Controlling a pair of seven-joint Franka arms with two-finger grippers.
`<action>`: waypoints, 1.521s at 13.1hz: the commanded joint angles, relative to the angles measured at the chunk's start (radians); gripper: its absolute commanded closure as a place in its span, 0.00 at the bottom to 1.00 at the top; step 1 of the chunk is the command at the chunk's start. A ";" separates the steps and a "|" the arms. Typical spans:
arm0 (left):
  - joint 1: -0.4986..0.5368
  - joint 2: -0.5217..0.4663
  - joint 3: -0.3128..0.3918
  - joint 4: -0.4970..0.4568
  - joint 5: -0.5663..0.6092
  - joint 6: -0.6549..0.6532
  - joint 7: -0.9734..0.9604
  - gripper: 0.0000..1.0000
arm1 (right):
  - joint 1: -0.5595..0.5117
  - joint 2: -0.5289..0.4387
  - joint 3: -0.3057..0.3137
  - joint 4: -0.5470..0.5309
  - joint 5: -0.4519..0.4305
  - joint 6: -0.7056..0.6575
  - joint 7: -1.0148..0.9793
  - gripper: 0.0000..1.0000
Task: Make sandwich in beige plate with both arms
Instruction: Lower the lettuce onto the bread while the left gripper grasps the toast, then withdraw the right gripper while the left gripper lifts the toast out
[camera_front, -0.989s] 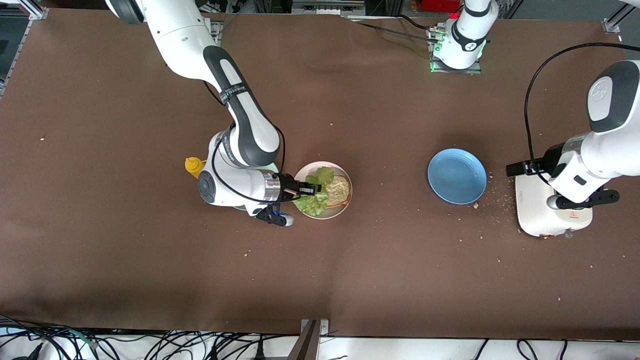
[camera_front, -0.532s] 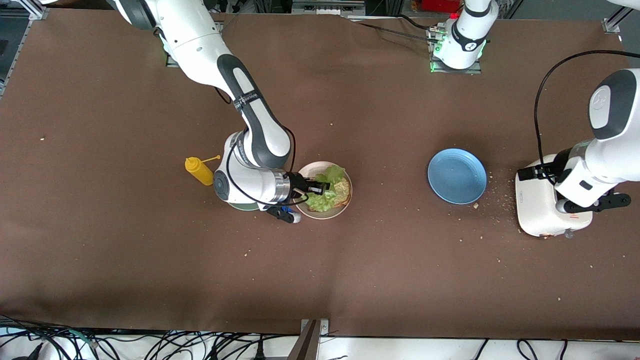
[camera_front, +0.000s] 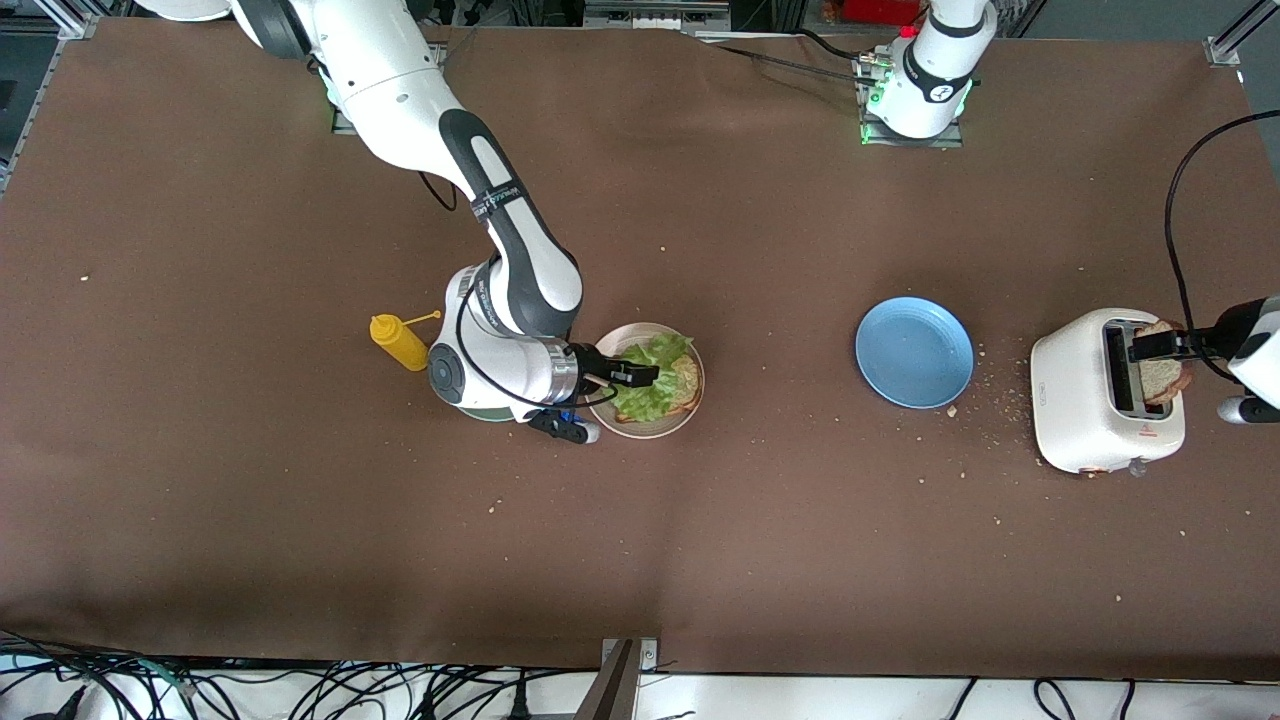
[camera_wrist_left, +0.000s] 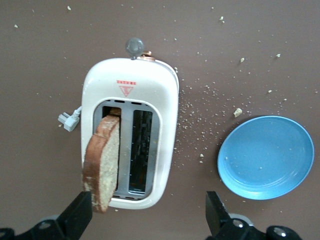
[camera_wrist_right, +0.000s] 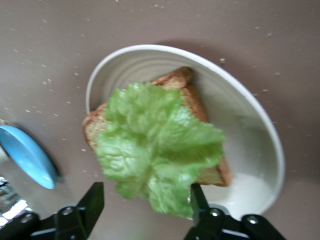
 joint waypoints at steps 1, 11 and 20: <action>0.070 0.012 -0.013 -0.016 0.024 0.052 0.066 0.00 | 0.001 -0.058 -0.021 -0.010 -0.135 -0.097 0.000 0.00; 0.106 0.044 -0.013 -0.131 0.054 0.141 0.081 1.00 | 0.003 -0.310 -0.154 0.008 -0.649 -0.338 -0.024 0.00; 0.095 0.026 -0.053 0.054 0.093 -0.078 0.078 1.00 | 0.003 -0.508 -0.466 0.008 -0.706 -0.597 -0.285 0.00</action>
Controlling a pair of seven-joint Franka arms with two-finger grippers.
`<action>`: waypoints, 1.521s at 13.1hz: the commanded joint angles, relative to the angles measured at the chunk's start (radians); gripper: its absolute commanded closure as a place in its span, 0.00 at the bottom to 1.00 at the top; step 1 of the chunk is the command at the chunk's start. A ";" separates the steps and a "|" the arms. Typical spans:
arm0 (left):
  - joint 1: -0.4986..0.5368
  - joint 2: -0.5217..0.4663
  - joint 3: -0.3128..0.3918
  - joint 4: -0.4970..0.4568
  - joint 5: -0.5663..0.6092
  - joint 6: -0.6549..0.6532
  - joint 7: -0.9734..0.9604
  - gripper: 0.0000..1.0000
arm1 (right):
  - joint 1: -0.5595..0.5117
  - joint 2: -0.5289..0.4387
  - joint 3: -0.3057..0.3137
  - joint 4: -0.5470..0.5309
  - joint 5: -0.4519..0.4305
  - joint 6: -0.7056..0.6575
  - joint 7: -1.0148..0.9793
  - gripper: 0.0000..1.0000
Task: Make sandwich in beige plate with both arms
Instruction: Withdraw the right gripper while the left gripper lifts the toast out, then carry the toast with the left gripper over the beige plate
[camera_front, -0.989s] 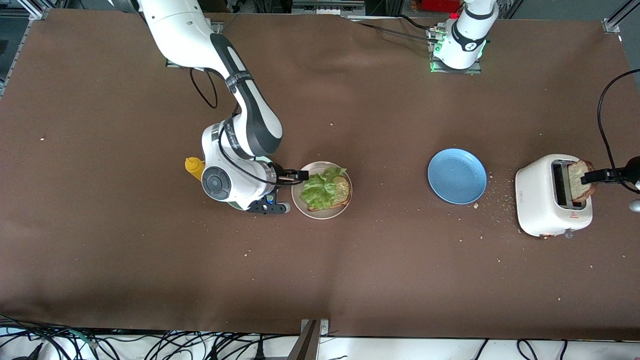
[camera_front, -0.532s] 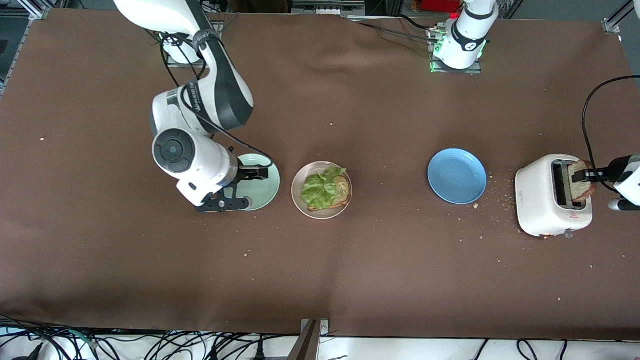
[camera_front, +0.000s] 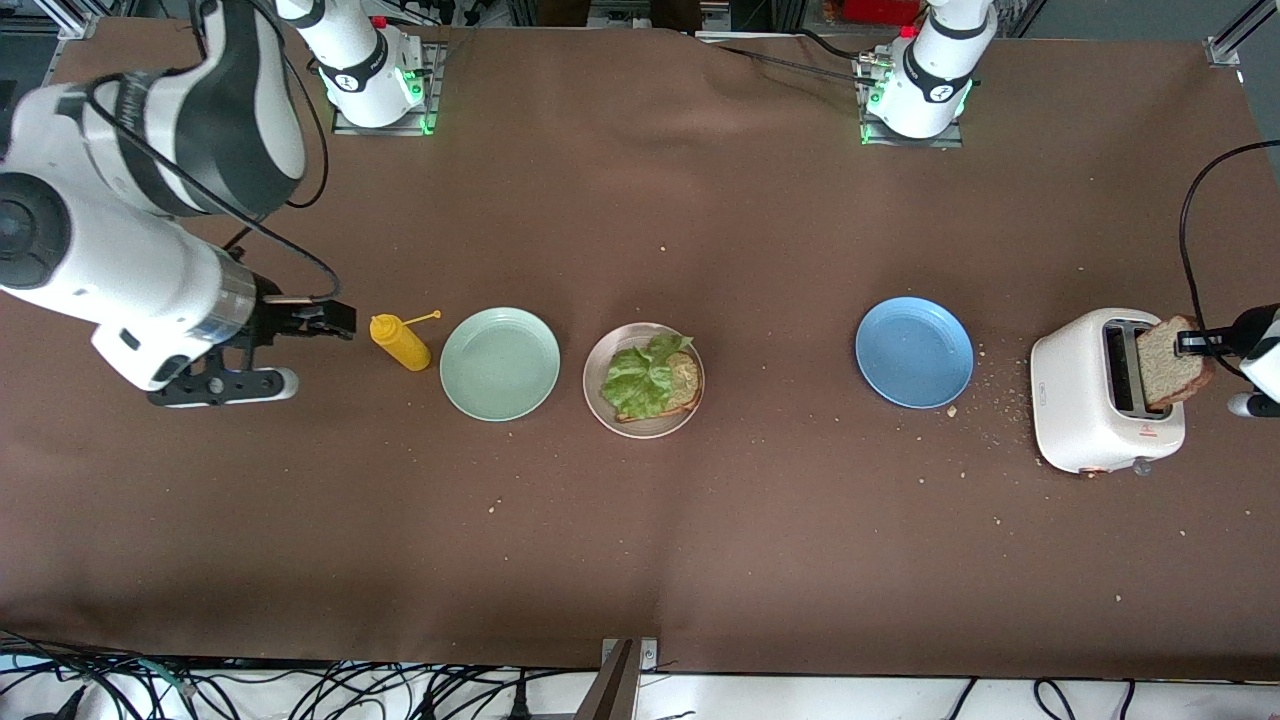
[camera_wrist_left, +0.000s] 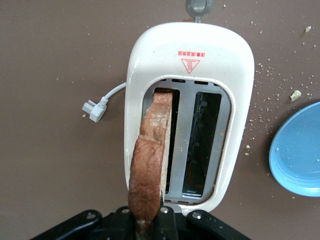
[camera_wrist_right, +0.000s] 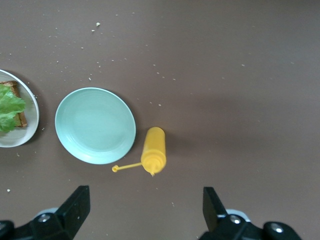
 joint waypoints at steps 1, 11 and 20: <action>0.000 -0.015 -0.048 0.133 0.020 -0.149 0.010 1.00 | 0.019 -0.062 -0.019 -0.016 -0.018 -0.047 -0.006 0.00; -0.141 0.074 -0.105 0.198 -0.556 -0.309 -0.042 1.00 | -0.552 -0.320 0.611 -0.230 -0.231 0.036 0.014 0.00; -0.442 0.229 -0.107 0.207 -0.823 -0.105 -0.202 1.00 | -0.651 -0.469 0.642 -0.401 -0.246 0.150 -0.004 0.00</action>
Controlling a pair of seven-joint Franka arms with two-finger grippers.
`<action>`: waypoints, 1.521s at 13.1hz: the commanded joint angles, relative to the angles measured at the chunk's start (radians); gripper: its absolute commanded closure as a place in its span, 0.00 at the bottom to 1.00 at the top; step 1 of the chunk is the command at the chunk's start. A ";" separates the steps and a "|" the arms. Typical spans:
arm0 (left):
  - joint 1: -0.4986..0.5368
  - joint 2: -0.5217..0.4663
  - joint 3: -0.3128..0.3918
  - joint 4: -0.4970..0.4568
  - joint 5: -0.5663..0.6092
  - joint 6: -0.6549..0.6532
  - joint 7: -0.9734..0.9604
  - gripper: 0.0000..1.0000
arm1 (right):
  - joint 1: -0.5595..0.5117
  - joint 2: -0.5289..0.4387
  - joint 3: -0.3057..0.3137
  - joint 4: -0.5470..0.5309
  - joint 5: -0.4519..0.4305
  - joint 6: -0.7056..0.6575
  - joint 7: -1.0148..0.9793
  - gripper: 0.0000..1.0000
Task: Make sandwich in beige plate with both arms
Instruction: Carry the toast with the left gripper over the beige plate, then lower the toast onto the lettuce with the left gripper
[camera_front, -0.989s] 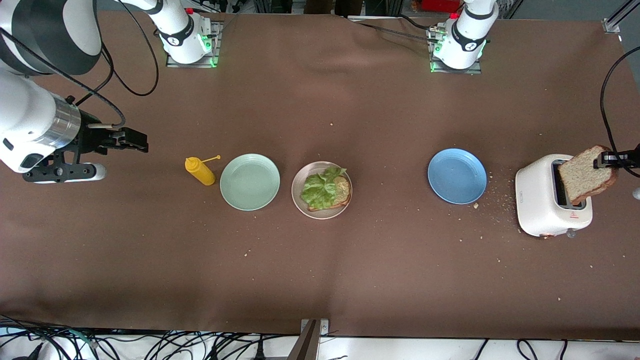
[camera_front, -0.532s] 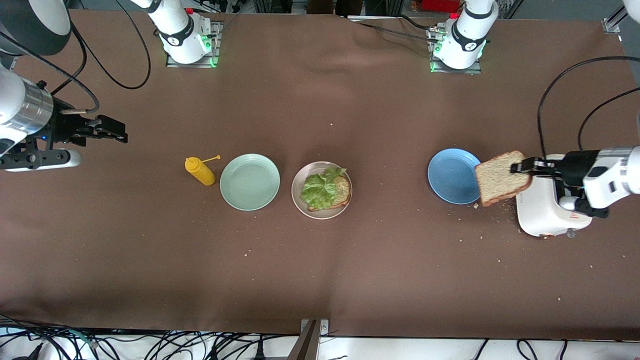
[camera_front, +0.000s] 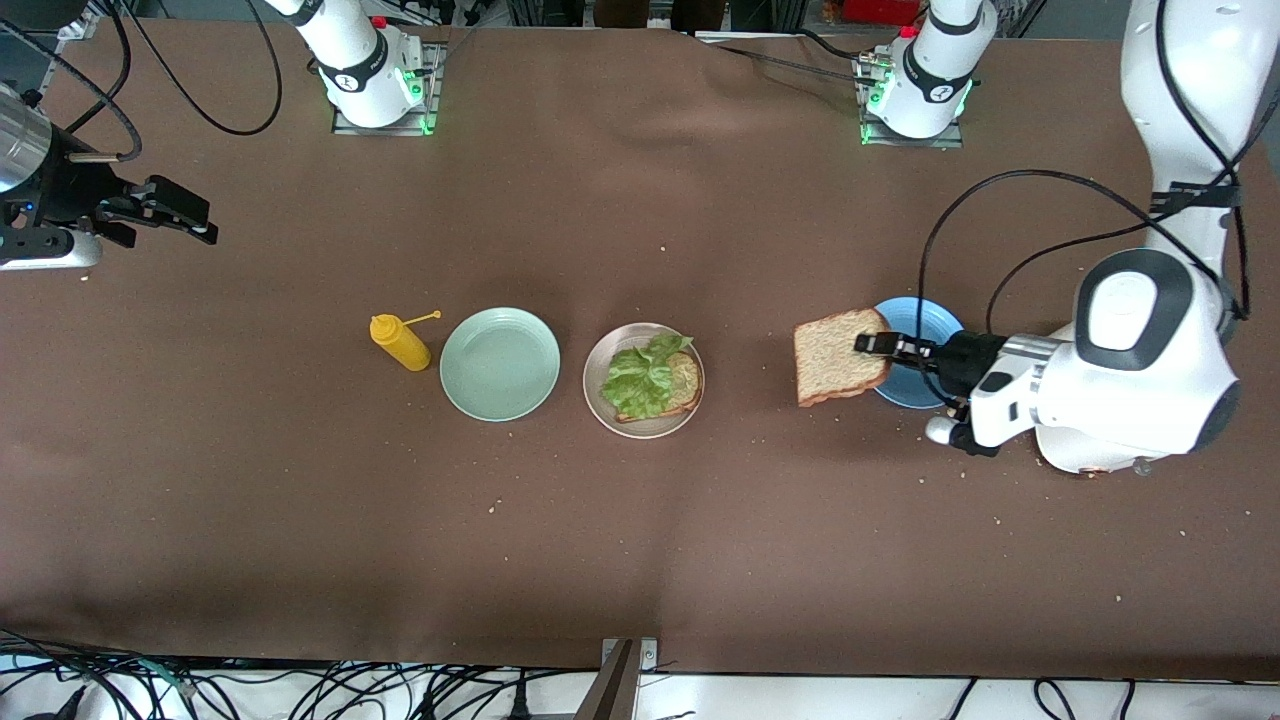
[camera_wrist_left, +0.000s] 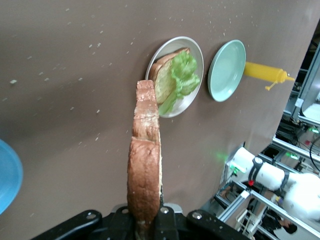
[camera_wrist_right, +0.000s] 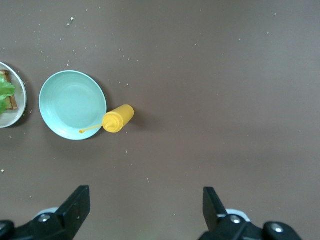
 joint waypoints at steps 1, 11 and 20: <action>-0.131 0.047 0.009 0.025 -0.028 0.123 -0.107 1.00 | -0.025 -0.039 0.026 -0.029 -0.045 0.017 -0.006 0.00; -0.397 0.108 0.009 0.022 -0.076 0.451 -0.296 1.00 | -0.068 -0.030 0.072 -0.006 -0.064 -0.047 -0.070 0.00; -0.466 0.176 0.014 0.007 -0.065 0.544 -0.333 1.00 | -0.066 -0.021 0.070 0.002 -0.064 -0.043 -0.059 0.00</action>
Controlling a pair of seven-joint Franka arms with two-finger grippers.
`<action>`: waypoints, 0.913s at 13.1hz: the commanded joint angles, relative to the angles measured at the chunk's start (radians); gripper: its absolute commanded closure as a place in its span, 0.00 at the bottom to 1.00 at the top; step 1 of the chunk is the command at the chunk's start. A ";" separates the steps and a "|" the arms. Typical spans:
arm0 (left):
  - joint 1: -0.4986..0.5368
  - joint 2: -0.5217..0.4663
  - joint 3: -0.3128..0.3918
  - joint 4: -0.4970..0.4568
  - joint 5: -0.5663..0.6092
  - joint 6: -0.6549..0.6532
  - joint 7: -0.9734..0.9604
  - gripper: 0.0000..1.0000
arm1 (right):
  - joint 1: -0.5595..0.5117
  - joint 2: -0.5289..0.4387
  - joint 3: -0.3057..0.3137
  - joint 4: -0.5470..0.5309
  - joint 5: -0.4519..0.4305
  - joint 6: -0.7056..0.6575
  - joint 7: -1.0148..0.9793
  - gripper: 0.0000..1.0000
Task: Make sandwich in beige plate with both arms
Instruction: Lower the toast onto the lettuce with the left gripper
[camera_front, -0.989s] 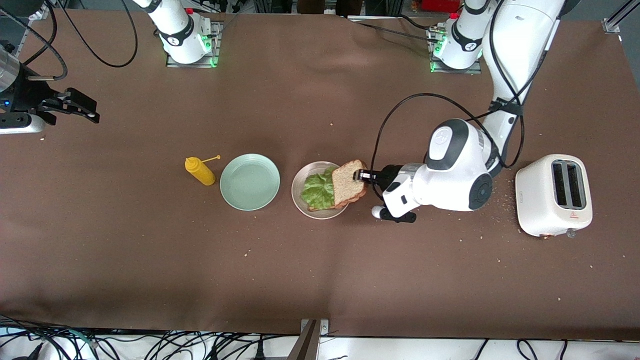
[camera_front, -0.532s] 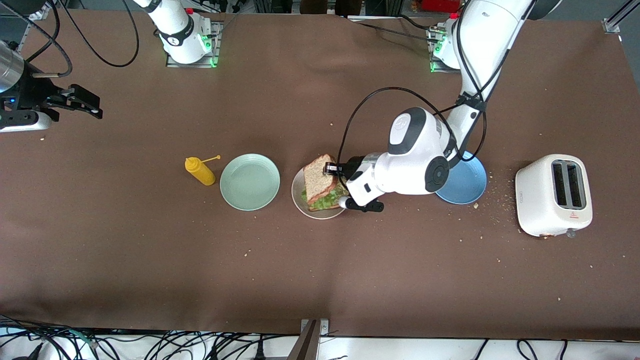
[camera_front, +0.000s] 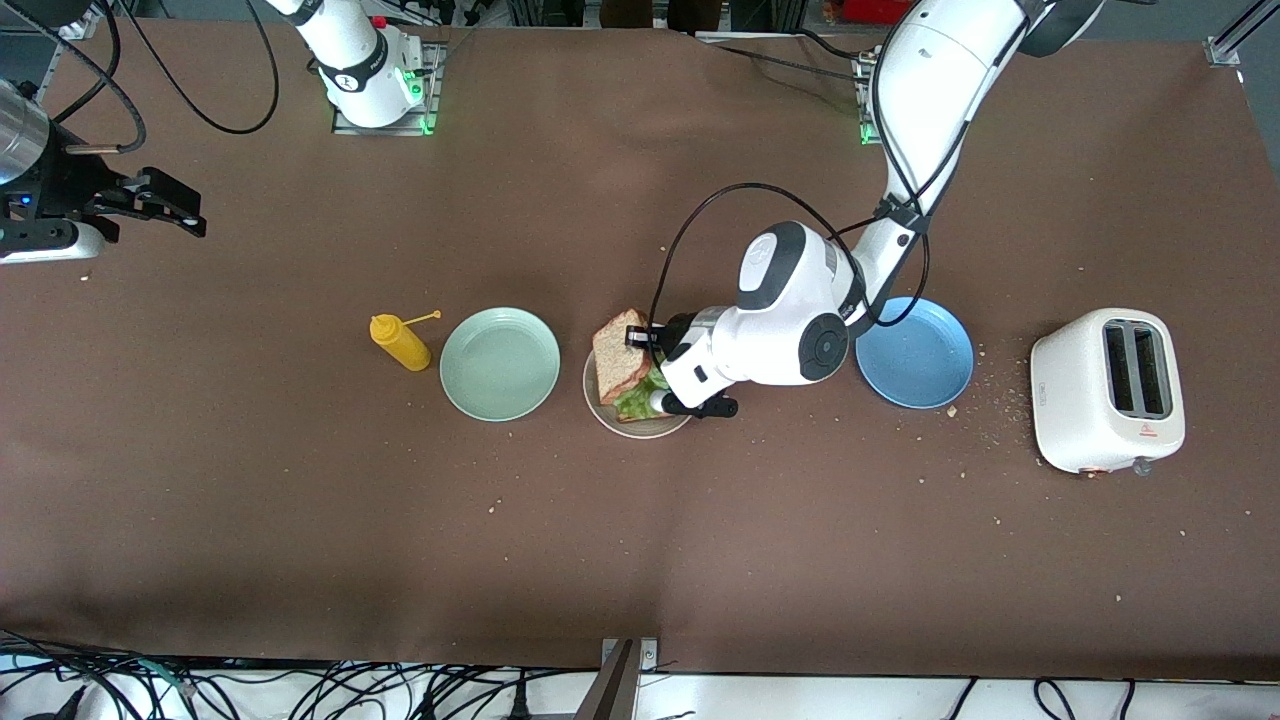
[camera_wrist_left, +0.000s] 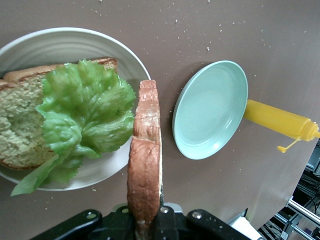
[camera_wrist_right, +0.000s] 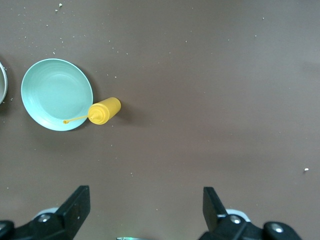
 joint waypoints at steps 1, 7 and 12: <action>-0.017 0.017 0.015 0.001 -0.018 0.015 -0.013 1.00 | -0.020 -0.007 0.013 0.001 -0.004 -0.011 -0.010 0.00; -0.005 0.053 0.088 -0.030 0.031 0.014 -0.013 0.00 | -0.020 -0.008 0.013 0.001 -0.004 -0.009 -0.008 0.00; 0.059 0.024 0.194 -0.031 0.128 -0.012 -0.019 0.00 | -0.019 -0.007 0.014 0.002 -0.005 -0.002 -0.008 0.00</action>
